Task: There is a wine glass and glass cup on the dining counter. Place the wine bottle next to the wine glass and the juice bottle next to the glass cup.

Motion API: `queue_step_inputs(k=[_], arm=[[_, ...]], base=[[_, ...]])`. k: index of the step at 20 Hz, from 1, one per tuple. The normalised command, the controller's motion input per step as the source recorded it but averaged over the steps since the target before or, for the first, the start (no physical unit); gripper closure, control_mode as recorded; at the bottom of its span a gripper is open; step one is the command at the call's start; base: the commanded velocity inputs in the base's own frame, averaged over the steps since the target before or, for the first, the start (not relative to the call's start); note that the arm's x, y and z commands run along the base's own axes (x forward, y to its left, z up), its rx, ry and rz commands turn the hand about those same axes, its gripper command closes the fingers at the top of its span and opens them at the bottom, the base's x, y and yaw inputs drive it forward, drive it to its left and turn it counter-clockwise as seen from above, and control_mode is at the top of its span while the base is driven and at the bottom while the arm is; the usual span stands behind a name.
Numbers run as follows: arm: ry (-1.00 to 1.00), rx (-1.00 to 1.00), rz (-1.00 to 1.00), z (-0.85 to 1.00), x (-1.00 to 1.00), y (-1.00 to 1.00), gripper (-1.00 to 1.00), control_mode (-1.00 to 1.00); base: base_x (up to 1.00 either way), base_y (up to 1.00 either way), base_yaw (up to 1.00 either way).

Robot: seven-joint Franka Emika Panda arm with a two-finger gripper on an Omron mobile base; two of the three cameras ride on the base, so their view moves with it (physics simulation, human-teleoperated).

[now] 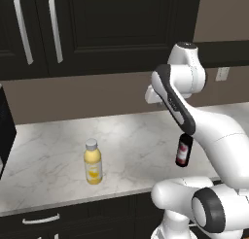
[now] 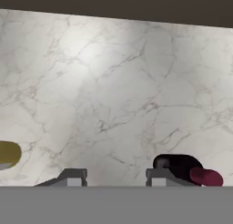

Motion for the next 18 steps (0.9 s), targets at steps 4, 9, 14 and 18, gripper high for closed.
queue_step_inputs(k=[4, 9, 14, 18], arm=[[0.00, -0.01, 0.00, -0.02, -0.02, 0.10, -1.00, -1.00], [-0.01, -0.05, 0.00, -0.01, 0.03, 0.40, -1.00, -1.00], [0.00, -0.05, 0.00, -0.02, 0.01, 0.47, -1.00, -1.00], [0.00, -0.01, 0.00, -0.03, 0.00, 0.47, -1.00, -1.00]], base=[[0.00, 0.00, 0.00], [0.00, 0.00, 0.00], [0.00, 0.00, 0.00], [0.00, 0.00, 0.00]])
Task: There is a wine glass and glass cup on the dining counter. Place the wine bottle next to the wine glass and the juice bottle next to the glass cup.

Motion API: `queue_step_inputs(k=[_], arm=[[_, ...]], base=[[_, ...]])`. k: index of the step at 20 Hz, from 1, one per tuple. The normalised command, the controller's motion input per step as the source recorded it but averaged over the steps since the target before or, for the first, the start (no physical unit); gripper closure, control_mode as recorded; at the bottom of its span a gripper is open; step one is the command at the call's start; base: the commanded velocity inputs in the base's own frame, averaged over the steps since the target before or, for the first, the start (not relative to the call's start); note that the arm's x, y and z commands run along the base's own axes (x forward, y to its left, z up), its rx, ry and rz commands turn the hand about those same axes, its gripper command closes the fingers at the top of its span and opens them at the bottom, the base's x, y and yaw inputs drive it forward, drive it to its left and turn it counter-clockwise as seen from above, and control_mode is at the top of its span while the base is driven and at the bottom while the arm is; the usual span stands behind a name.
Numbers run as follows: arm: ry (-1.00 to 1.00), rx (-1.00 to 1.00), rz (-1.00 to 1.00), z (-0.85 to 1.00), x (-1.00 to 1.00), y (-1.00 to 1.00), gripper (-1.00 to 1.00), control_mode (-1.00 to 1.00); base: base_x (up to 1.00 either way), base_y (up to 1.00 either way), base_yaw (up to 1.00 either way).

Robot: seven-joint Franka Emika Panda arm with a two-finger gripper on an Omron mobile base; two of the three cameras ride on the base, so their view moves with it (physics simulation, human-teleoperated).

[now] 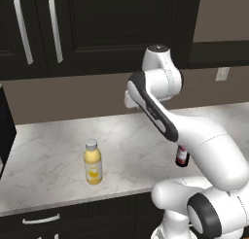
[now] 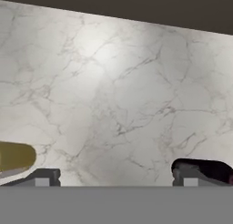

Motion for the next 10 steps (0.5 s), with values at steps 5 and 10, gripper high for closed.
queue_step_inputs(k=[5, 10], arm=[[0.00, 0.02, 0.00, -0.02, -0.04, 0.41, -1.00, -1.00], [0.02, 0.11, 0.00, -0.02, -0.17, 0.23, -1.00, -1.00]], base=[[0.00, 0.00, 0.00], [0.00, 0.00, 0.00]])
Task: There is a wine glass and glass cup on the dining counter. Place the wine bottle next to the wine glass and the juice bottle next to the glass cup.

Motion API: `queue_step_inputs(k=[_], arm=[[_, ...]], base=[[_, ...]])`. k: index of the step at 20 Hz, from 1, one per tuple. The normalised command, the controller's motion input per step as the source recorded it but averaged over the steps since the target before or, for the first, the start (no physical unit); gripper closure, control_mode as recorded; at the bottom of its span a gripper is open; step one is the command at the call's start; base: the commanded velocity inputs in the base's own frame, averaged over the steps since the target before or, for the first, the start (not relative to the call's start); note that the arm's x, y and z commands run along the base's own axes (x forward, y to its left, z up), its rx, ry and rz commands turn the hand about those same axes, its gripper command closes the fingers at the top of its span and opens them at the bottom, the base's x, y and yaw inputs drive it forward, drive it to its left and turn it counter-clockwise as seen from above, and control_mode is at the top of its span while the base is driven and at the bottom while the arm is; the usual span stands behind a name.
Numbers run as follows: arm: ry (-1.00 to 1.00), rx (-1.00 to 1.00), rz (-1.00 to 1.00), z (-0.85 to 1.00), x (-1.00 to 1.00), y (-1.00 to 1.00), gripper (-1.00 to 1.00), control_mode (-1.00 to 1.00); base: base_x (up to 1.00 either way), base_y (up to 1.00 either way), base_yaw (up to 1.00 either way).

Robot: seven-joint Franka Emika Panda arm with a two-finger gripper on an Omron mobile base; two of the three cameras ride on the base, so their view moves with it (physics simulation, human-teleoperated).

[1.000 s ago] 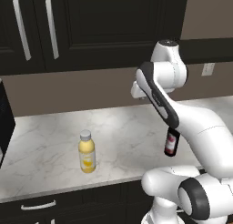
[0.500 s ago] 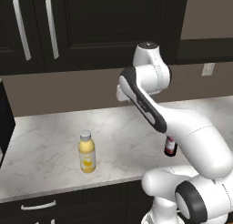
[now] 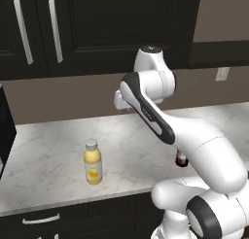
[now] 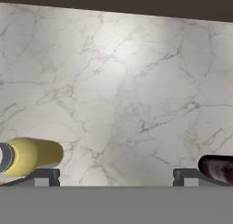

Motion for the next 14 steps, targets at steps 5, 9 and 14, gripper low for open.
queue_step_inputs(k=[5, 9, 14], arm=[[0.02, 0.04, 0.01, -0.10, -0.17, 0.33, -1.00, -1.00], [0.07, 0.07, 0.01, -0.16, -0.10, 0.36, -1.00, -1.00], [0.01, 0.01, 0.00, -0.12, -0.03, 0.35, -1.00, -1.00]], base=[[0.00, 0.00, 0.00], [0.00, 0.00, 0.00], [0.00, 0.00, 0.00]])
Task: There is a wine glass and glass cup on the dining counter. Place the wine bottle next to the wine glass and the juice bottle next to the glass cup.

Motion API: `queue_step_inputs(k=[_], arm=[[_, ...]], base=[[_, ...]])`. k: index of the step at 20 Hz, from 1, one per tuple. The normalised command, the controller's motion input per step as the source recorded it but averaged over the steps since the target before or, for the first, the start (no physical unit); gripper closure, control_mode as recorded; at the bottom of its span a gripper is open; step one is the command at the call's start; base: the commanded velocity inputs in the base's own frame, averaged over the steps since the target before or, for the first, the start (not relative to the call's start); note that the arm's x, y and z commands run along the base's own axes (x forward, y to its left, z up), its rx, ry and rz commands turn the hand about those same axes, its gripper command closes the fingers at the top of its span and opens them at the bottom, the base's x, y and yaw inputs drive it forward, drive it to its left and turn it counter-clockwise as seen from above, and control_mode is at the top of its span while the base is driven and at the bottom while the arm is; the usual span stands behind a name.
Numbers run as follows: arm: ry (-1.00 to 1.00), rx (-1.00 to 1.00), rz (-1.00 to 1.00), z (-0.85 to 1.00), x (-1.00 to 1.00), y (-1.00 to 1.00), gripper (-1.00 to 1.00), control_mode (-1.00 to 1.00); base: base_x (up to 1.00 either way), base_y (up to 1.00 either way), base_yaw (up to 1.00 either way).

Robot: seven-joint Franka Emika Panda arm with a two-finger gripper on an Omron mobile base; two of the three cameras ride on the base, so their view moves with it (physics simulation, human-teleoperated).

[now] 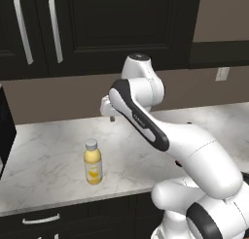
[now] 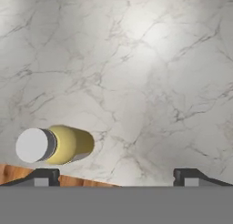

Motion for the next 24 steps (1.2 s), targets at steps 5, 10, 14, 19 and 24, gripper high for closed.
queue_step_inputs(k=[5, 10, 14, 19, 24], arm=[[0.03, 0.00, 0.01, -0.11, 0.00, 0.23, -1.00, -1.00], [0.02, 0.00, 0.02, -0.12, 0.04, 0.31, -1.00, -1.00], [0.04, 0.00, 0.04, -0.16, 0.07, 0.43, -1.00, -1.00], [0.03, 0.00, 0.00, -0.18, 0.03, 0.43, -1.00, -1.00], [0.00, 0.00, 0.00, -0.18, 0.00, 0.38, -1.00, -1.00]], base=[[0.00, 0.00, 0.00], [0.00, 0.00, 0.00], [0.00, 0.00, 0.00], [0.00, 0.00, 0.00], [0.00, 0.00, 0.00]])
